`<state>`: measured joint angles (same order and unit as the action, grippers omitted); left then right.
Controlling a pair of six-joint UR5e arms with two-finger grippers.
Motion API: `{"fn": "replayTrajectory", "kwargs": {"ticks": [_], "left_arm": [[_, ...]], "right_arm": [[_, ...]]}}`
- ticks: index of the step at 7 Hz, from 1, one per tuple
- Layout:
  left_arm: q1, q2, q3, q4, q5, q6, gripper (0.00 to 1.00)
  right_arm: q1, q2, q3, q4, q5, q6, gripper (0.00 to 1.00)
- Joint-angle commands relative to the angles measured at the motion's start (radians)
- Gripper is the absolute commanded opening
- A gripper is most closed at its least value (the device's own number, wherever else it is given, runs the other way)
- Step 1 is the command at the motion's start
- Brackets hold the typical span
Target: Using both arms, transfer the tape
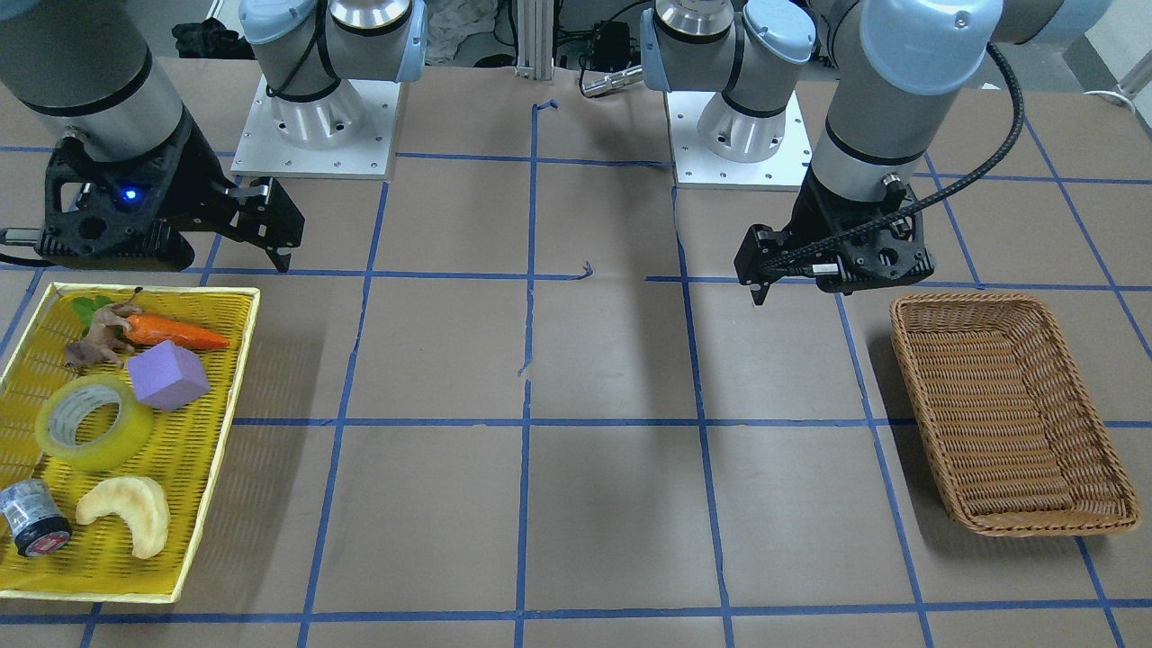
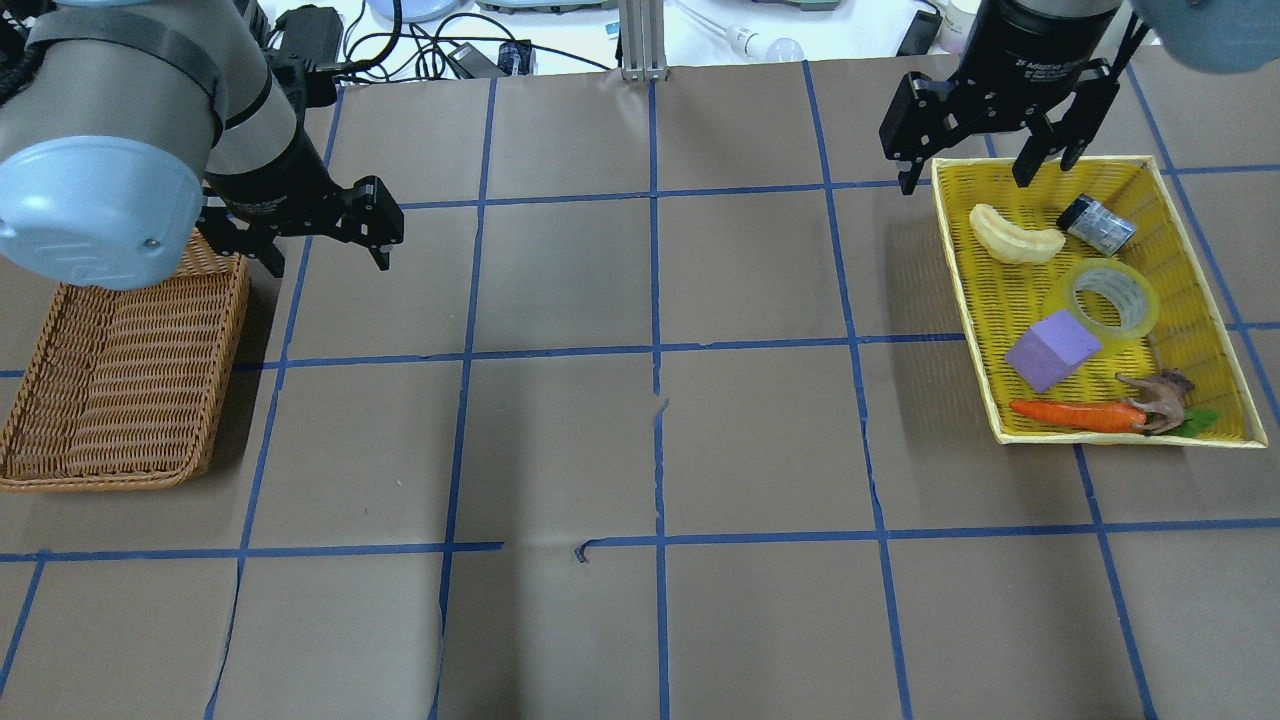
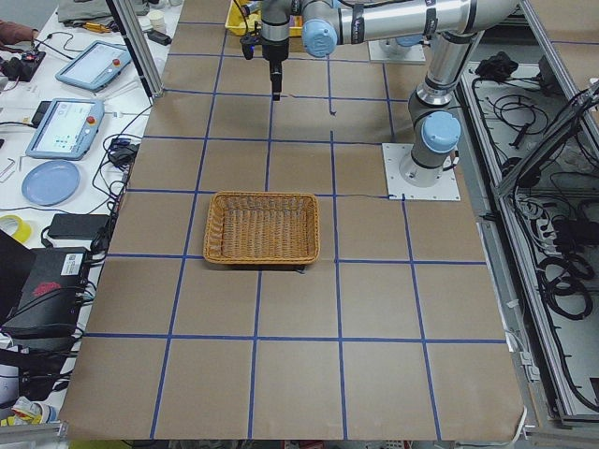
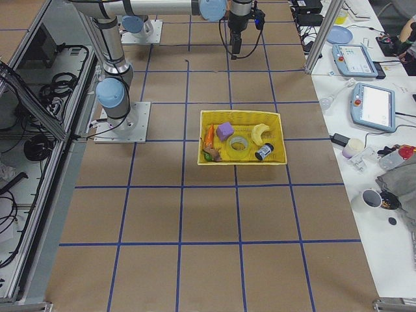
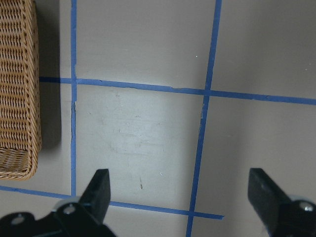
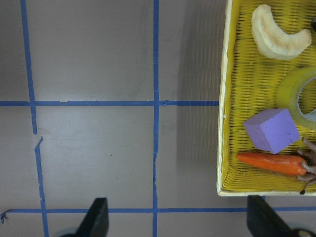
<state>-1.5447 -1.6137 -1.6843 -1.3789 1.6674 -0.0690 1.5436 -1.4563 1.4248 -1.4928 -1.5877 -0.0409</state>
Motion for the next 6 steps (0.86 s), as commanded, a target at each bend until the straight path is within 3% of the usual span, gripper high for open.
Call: {"fn": "replayTrajectory", "kwargs": {"ticks": [1, 5, 6], "left_arm": [[0.0, 0.0, 0.0, 0.0, 0.0, 0.0, 1.0], [0.002, 0.0, 0.0, 0.0, 0.0, 0.0, 1.0], [0.002, 0.0, 0.0, 0.0, 0.0, 0.0, 1.0]], "right_arm": [[0.001, 0.001, 0.0, -0.001, -0.002, -0.001, 1.0], [0.001, 0.001, 0.0, -0.007, 0.003, -0.001, 1.0], [0.001, 0.007, 0.002, -0.058, 0.002, -0.004, 1.0]]}}
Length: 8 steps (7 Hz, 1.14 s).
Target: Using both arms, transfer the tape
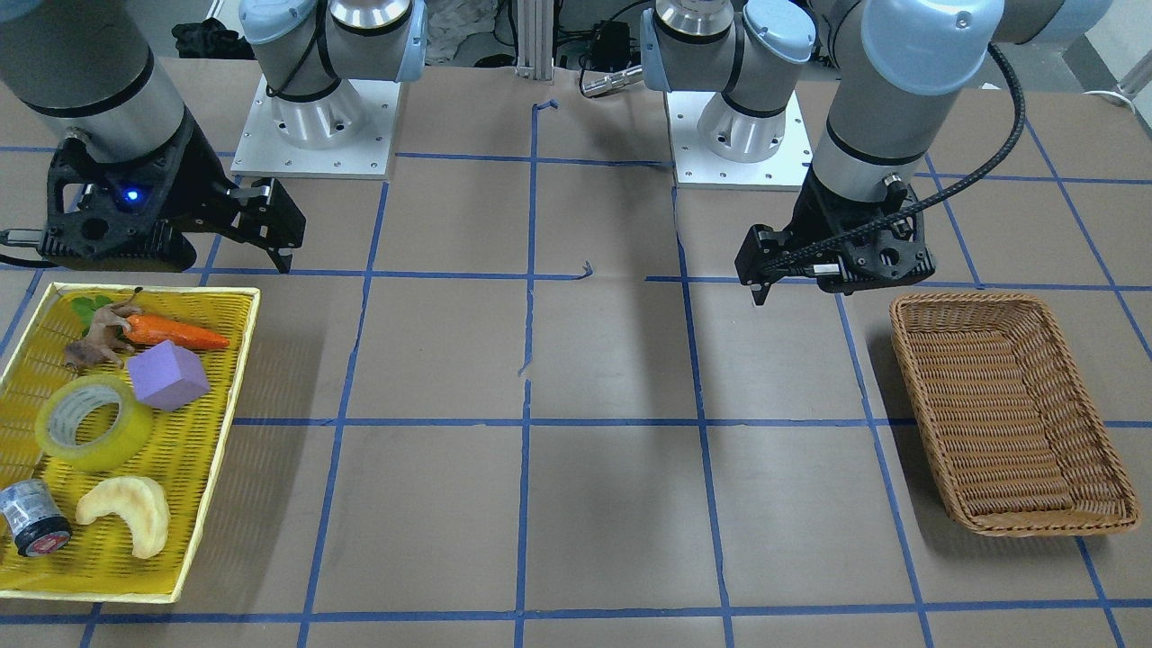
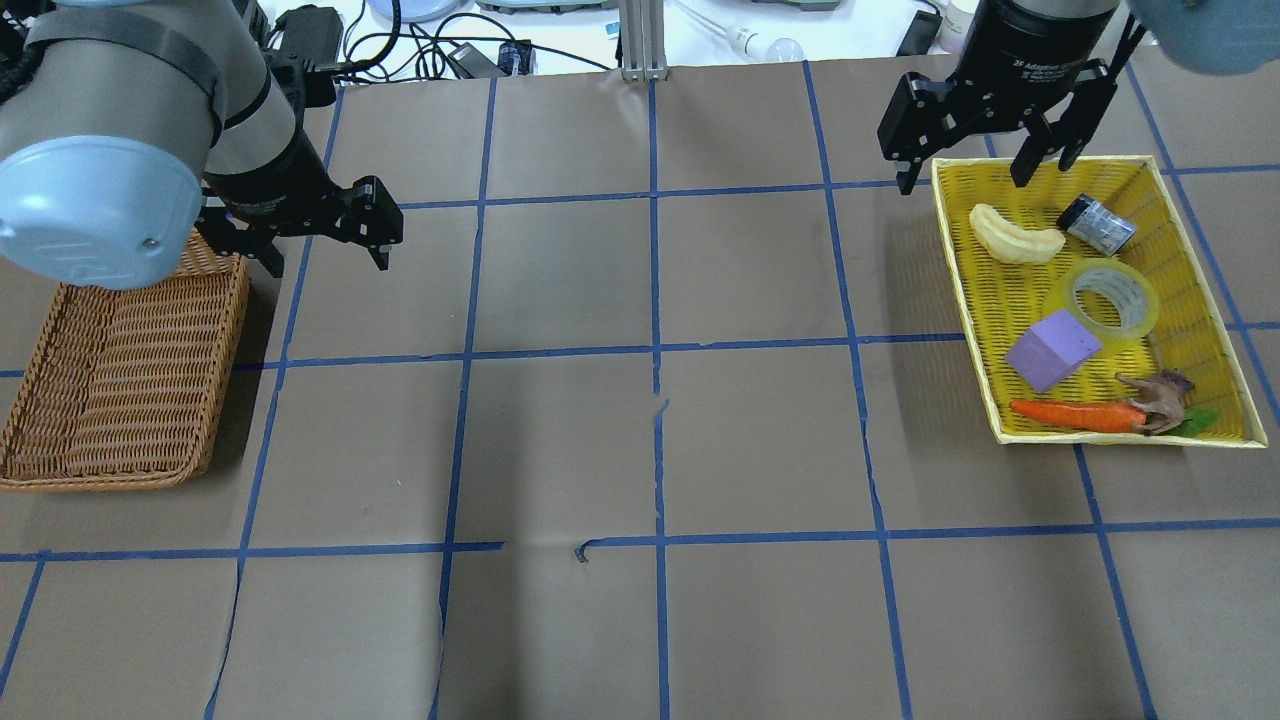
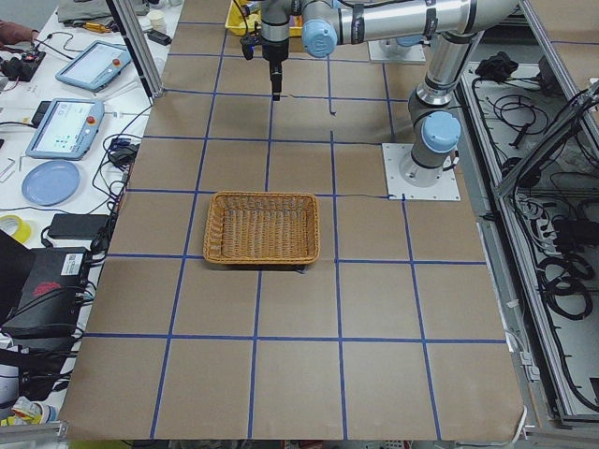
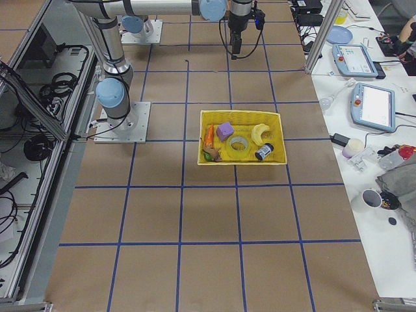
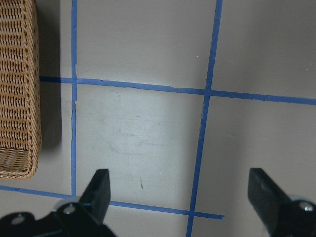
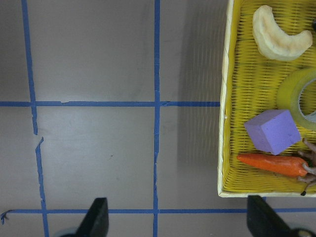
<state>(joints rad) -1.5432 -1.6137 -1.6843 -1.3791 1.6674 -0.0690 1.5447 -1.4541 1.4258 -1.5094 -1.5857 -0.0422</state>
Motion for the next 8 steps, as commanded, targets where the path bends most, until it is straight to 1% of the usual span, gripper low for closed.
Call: {"fn": "replayTrajectory", "kwargs": {"ticks": [1, 3, 4, 7, 8], "left_arm": [[0.0, 0.0, 0.0, 0.0, 0.0, 0.0, 1.0], [0.0, 0.0, 0.0, 0.0, 0.0, 0.0, 1.0], [0.0, 0.0, 0.0, 0.0, 0.0, 0.0, 1.0], [0.002, 0.0, 0.0, 0.0, 0.0, 0.0, 1.0], [0.003, 0.0, 0.0, 0.0, 0.0, 0.0, 1.0]], "right_arm": [[-0.003, 0.015, -0.002, -0.06, -0.003, -0.033, 1.0], [-0.032, 0.059, -0.013, -0.086, -0.002, -0.17, 1.0], [-0.073, 0.078, -0.002, -0.153, 0.007, -0.302, 1.0], [-0.226, 0.151, 0.005, -0.167, -0.005, -0.705, 1.0], [-0.292, 0.193, 0.019, -0.23, -0.005, -0.84, 1.0]]}}
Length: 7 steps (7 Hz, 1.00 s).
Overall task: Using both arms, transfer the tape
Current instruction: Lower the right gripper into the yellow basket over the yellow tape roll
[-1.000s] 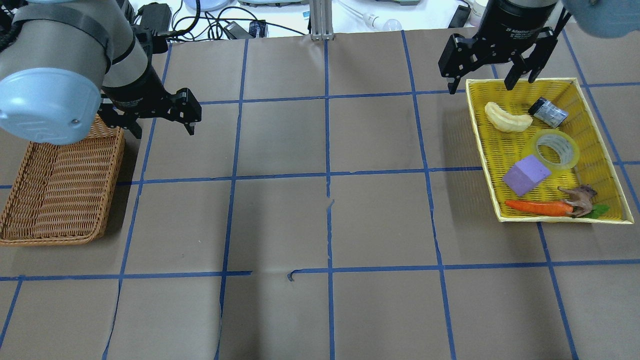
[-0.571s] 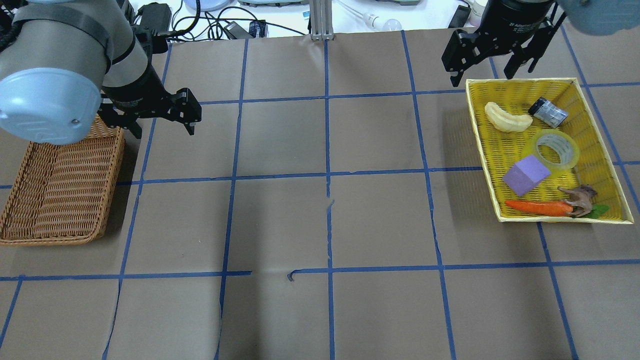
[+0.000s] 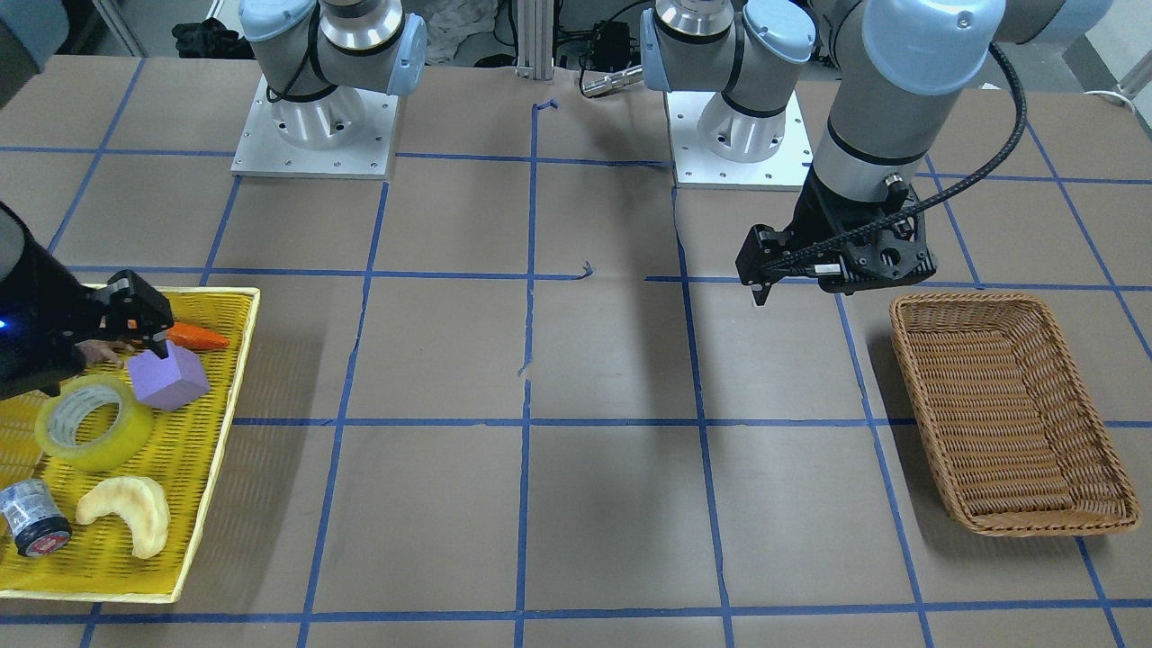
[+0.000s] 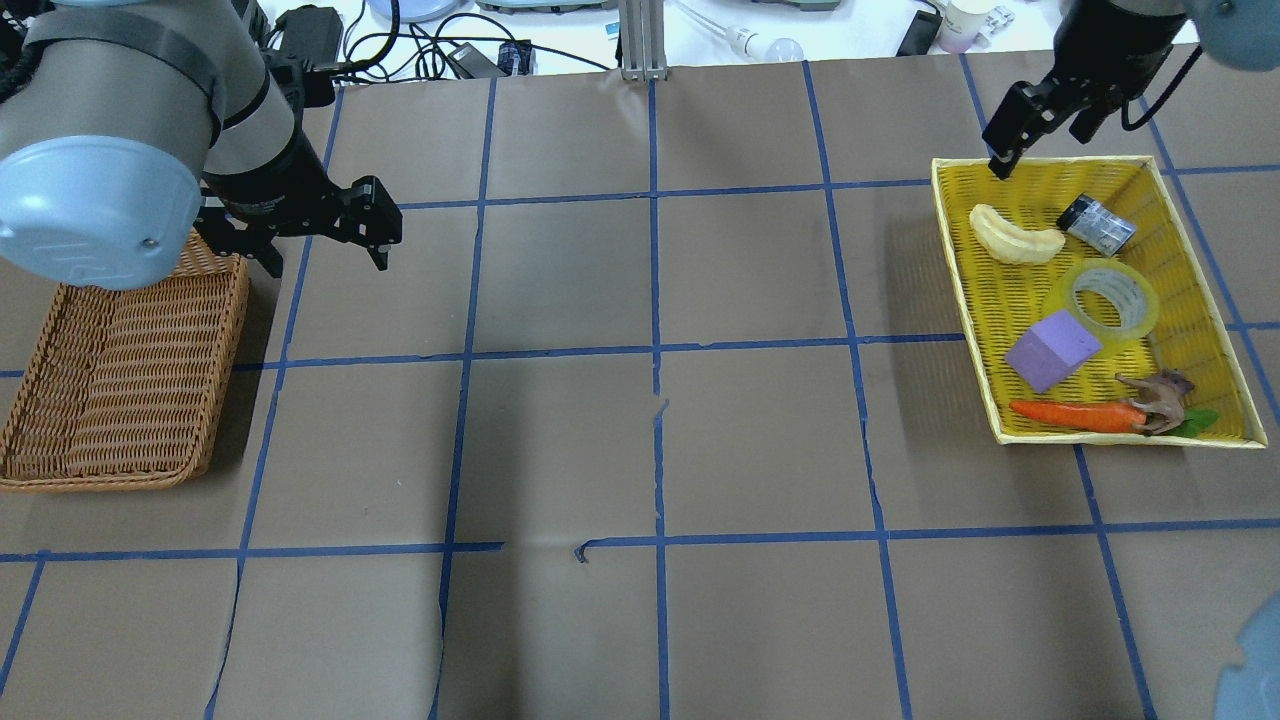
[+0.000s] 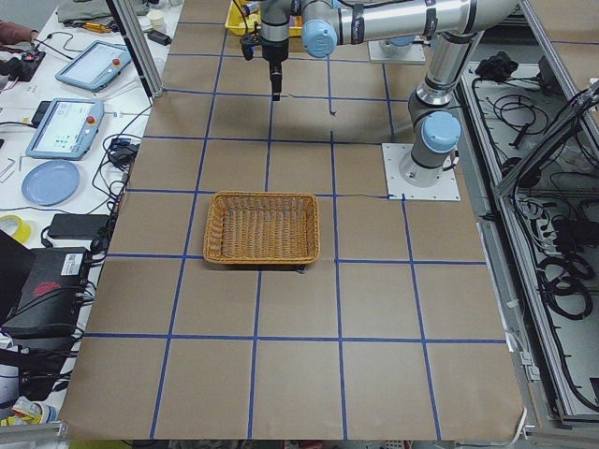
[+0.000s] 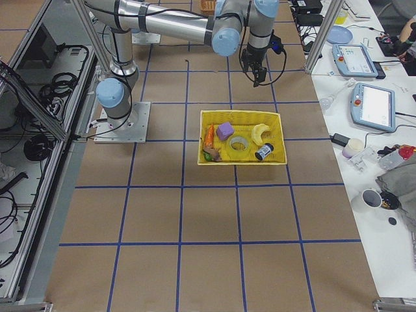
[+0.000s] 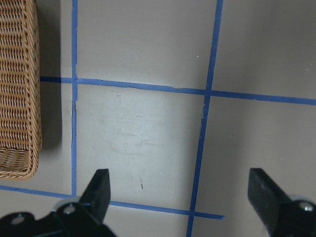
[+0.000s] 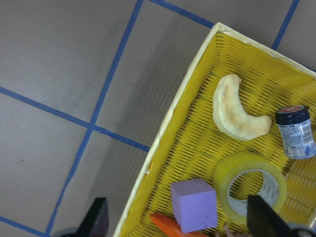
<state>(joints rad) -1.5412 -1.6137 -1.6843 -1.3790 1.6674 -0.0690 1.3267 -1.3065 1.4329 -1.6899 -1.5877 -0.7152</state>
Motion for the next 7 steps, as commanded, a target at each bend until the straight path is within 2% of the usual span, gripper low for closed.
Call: {"fn": "replayTrajectory", "kwargs": {"ticks": [1, 3, 5, 6, 7], "left_arm": [[0.001, 0.0, 0.0, 0.0, 0.0, 0.0, 1.0], [0.003, 0.0, 0.0, 0.0, 0.0, 0.0, 1.0], [0.003, 0.0, 0.0, 0.0, 0.0, 0.002, 1.0], [0.003, 0.0, 0.0, 0.0, 0.0, 0.0, 1.0], [0.003, 0.0, 0.0, 0.0, 0.0, 0.0, 1.0]], "right_arm": [[-0.125, 0.062, 0.058, -0.122, -0.002, -0.24, 1.0], [-0.197, 0.108, 0.18, -0.31, 0.005, -0.354, 1.0], [-0.262, 0.188, 0.21, -0.379, 0.002, -0.395, 0.8], [-0.282, 0.219, 0.211, -0.399, 0.003, -0.395, 0.78], [-0.282, 0.22, 0.213, -0.398, -0.001, -0.395, 0.67]]}}
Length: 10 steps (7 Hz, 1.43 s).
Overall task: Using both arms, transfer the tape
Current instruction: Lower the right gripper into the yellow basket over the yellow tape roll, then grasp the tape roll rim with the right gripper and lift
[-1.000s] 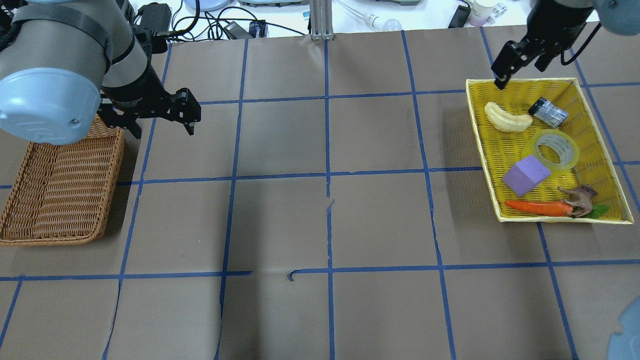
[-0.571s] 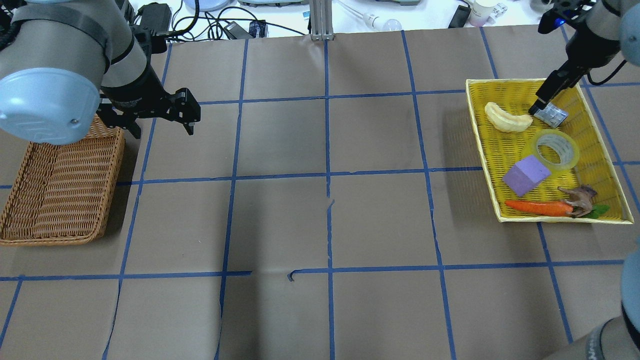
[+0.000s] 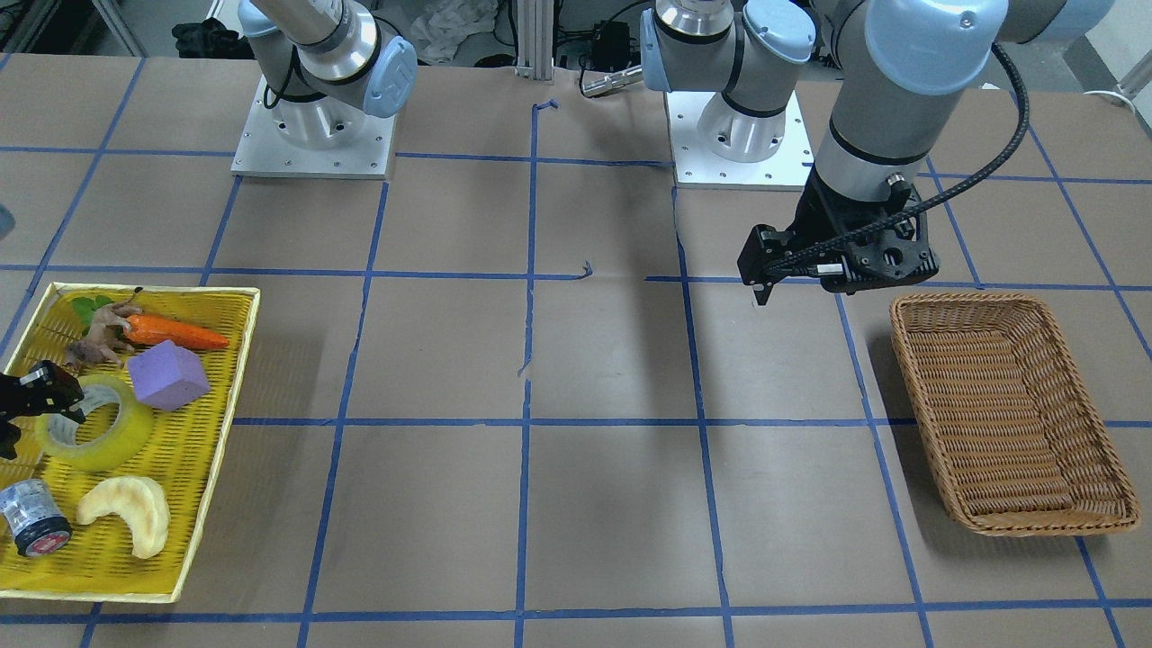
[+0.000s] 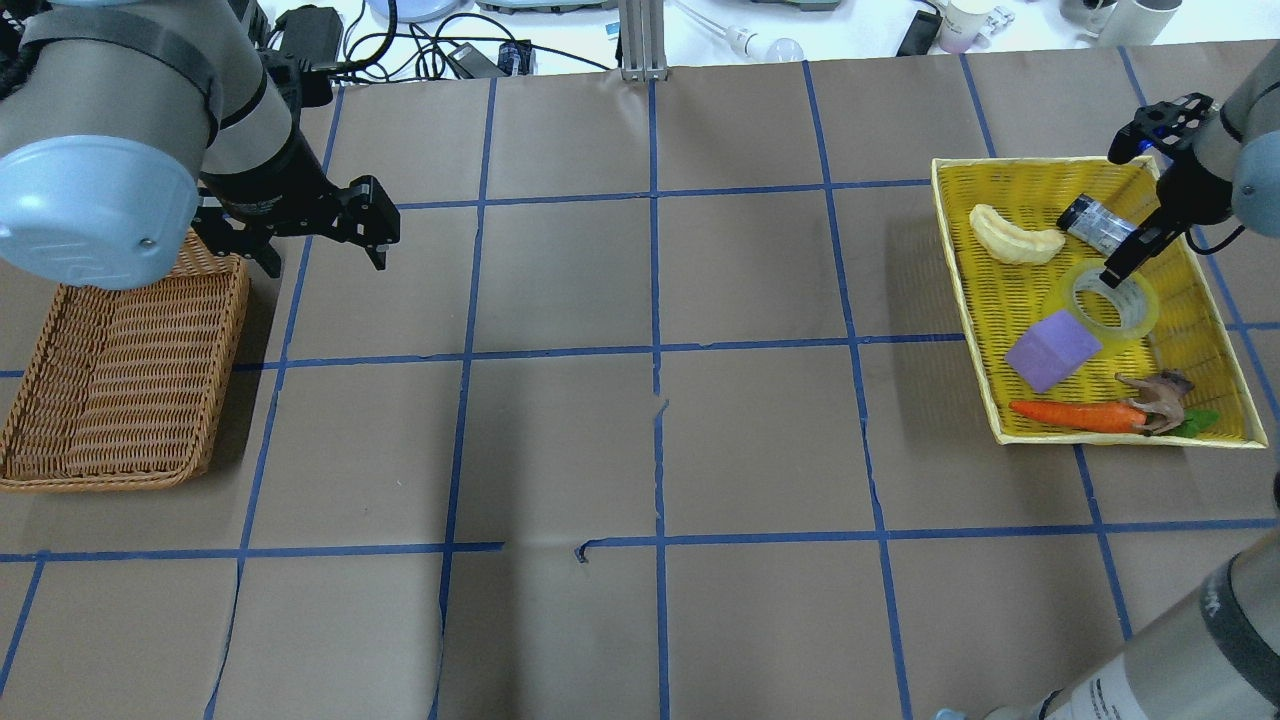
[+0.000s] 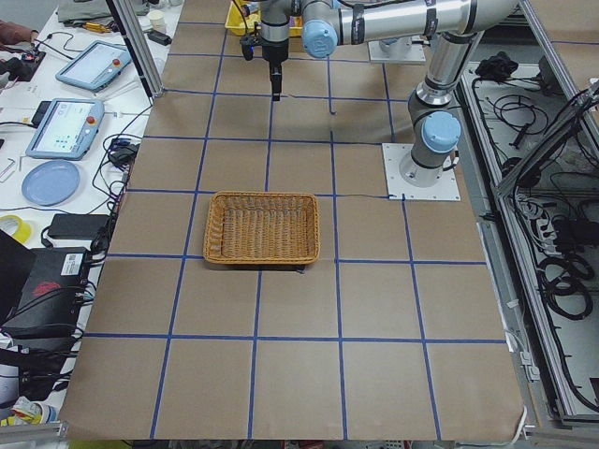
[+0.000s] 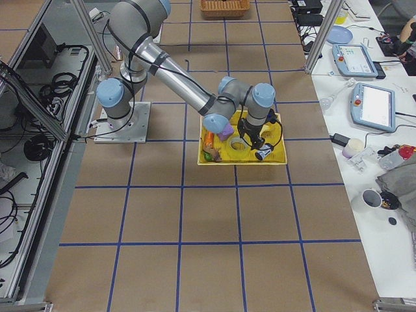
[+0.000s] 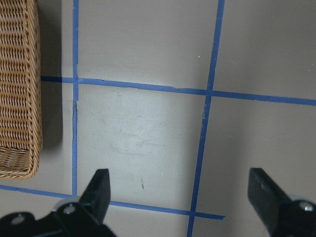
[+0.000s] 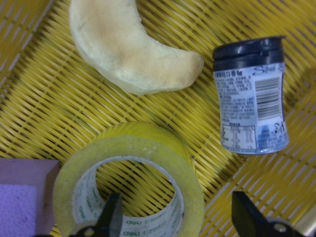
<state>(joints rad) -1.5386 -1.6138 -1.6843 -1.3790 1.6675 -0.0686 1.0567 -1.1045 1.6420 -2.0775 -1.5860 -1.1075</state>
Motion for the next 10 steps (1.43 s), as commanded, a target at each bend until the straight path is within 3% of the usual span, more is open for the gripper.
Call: {"fn": "replayTrajectory", "kwargs": {"ticks": [1, 2, 4, 6, 10], "left_arm": [[0.0, 0.0, 0.0, 0.0, 0.0, 0.0, 1.0], [0.0, 0.0, 0.0, 0.0, 0.0, 0.0, 1.0], [0.0, 0.0, 0.0, 0.0, 0.0, 0.001, 1.0], [0.002, 0.0, 0.0, 0.0, 0.0, 0.001, 1.0], [0.002, 0.0, 0.0, 0.0, 0.002, 0.004, 1.0]], "right_arm": [[-0.012, 0.02, 0.012, -0.01, -0.005, -0.002, 0.44], [-0.012, 0.02, 0.019, -0.01, -0.005, 0.003, 0.21], [-0.012, 0.02, 0.021, -0.01, -0.005, 0.006, 0.05], [-0.012, 0.006, -0.014, -0.006, -0.003, 0.012, 0.0], [0.07, -0.002, -0.224, 0.112, 0.011, 0.067, 0.0]]}}
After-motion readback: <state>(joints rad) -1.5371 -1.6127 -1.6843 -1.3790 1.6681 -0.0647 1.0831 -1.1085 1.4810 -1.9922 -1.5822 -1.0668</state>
